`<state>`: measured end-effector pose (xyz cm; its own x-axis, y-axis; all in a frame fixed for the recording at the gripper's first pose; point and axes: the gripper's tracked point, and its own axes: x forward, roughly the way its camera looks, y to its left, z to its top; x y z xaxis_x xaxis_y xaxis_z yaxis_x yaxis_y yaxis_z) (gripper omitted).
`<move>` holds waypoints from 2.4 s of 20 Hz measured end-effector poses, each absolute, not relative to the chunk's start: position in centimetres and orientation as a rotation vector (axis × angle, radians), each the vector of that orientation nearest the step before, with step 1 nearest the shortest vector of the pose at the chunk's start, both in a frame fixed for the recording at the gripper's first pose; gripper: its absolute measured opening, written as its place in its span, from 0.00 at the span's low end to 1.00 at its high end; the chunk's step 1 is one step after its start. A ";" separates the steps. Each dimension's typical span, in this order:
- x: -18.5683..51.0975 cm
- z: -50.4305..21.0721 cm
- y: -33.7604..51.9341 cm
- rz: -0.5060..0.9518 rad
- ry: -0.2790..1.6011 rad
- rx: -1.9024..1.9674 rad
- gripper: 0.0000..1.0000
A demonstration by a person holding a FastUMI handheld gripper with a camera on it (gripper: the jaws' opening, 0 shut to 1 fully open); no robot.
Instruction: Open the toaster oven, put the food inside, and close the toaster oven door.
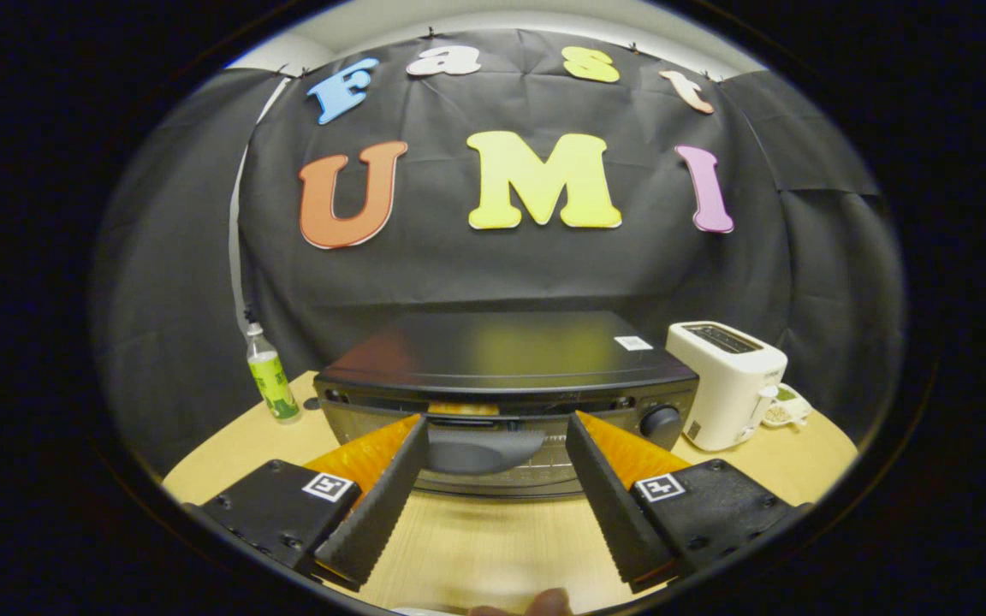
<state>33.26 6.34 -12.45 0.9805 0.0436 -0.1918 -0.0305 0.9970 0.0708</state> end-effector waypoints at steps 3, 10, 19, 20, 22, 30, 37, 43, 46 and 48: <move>31.8 -10.5 6.2 0.037 0.155 0.089 1.00; 22.7 -2.8 4.2 0.057 0.074 0.015 1.00; 9.8 1.5 2.8 0.074 0.044 0.067 1.00; 8.7 1.2 3.0 0.080 0.046 0.059 1.00; 6.4 1.0 3.8 0.101 0.036 0.046 1.00; 0.6 -2.2 4.7 0.092 0.014 0.061 1.00; -0.8 -3.2 4.6 0.072 0.006 0.053 1.00; -0.1 -4.9 4.9 0.079 0.051 0.083 1.00; -0.2 -5.2 5.3 0.098 0.068 0.099 1.00; -0.3 -5.0 5.3 0.096 0.064 0.099 1.00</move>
<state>-0.27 5.29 -5.00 0.9933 0.0986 -0.0594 -0.0922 0.9905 0.1018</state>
